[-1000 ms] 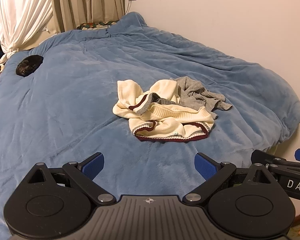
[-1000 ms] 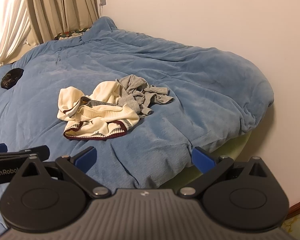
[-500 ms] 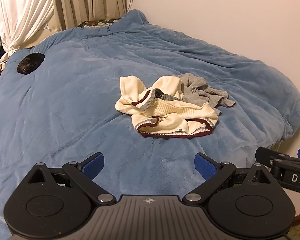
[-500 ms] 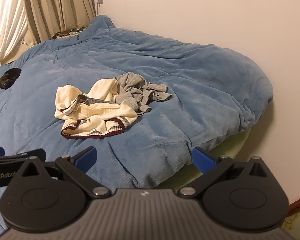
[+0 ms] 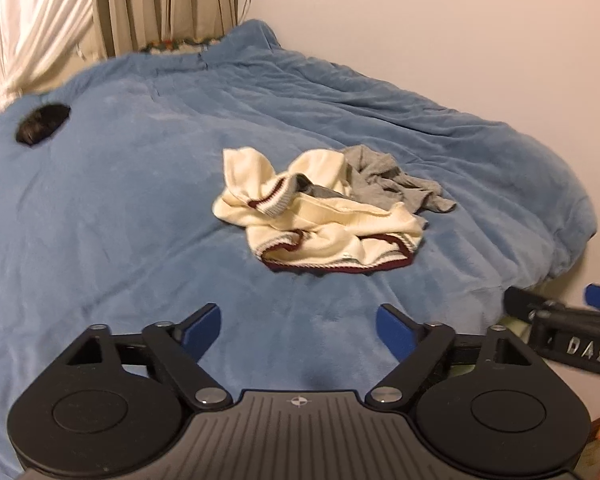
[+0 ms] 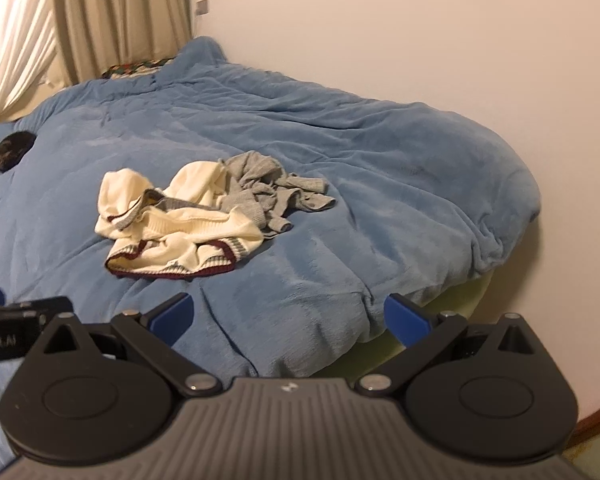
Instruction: Fold clothes
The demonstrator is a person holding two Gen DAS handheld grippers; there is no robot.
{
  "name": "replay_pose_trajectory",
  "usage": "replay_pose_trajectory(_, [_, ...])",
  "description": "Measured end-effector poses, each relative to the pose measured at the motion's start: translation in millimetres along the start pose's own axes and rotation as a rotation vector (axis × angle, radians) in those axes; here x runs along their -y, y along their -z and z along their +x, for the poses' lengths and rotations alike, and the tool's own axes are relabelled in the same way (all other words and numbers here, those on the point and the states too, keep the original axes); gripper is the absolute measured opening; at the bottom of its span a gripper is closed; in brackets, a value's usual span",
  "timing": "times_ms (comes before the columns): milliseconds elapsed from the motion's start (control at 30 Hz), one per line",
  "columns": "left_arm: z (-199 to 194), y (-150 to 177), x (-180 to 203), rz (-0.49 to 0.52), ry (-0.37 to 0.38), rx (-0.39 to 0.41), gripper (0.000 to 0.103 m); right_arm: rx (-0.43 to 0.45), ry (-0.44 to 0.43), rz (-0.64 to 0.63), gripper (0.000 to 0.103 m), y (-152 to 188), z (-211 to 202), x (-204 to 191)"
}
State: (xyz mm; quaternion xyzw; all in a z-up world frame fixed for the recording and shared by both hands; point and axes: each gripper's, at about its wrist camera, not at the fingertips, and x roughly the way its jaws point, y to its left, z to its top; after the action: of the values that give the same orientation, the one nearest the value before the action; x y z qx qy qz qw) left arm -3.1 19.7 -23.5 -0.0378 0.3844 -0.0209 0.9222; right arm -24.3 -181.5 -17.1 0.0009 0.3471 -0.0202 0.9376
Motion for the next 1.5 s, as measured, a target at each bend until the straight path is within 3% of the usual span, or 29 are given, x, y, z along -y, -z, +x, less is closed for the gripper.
replay_pose_trajectory(267, [6.5,7.9,4.4,0.046,-0.041,0.023,0.083,-0.006,-0.031,0.028,0.102,6.3,7.4,2.0])
replay_pose_trajectory(433, [8.5,9.2,6.9,0.08,-0.064,0.048,0.083,-0.026,0.006,0.009,0.102,11.5,19.6,-0.3])
replay_pose_trajectory(800, [31.6,9.9,3.6,0.126,-0.069,0.066,0.084,0.035,0.008,-0.017,0.102,13.6,43.5,-5.3])
replay_pose_trajectory(900, [46.4,8.0,-6.3,0.1,-0.058,0.057,0.084,0.048,-0.012,-0.027,0.102,10.1,53.5,-10.8])
replay_pose_trajectory(1033, [66.9,8.2,-7.1,0.198,-0.118,0.102,0.085,0.045,-0.081,-0.052,0.102,5.4,74.2,-16.7])
replay_pose_trajectory(1100, [77.7,6.0,-11.0,0.208,-0.108,0.106,0.086,0.027,-0.125,-0.041,0.102,2.7,88.3,-17.6])
replay_pose_trajectory(1233, [99.3,-1.8,-29.1,0.117,-0.003,0.081,0.087,0.048,-0.157,-0.008,0.102,-1.5,115.2,-15.1])
replay_pose_trajectory(1333, [112.9,-6.4,-31.9,0.107,-0.042,0.093,0.086,0.054,-0.131,-0.066,0.102,-4.2,134.1,-22.0])
replay_pose_trajectory(1400, [120.7,-9.1,-32.6,0.12,-0.076,0.114,0.086,0.031,-0.168,-0.098,0.102,-5.7,147.9,-25.7])
replay_pose_trajectory(1500, [136.4,-17.6,-40.2,0.07,-0.034,0.092,0.082,-0.01,-0.197,-0.112,0.102,-7.4,170.1,-29.1])
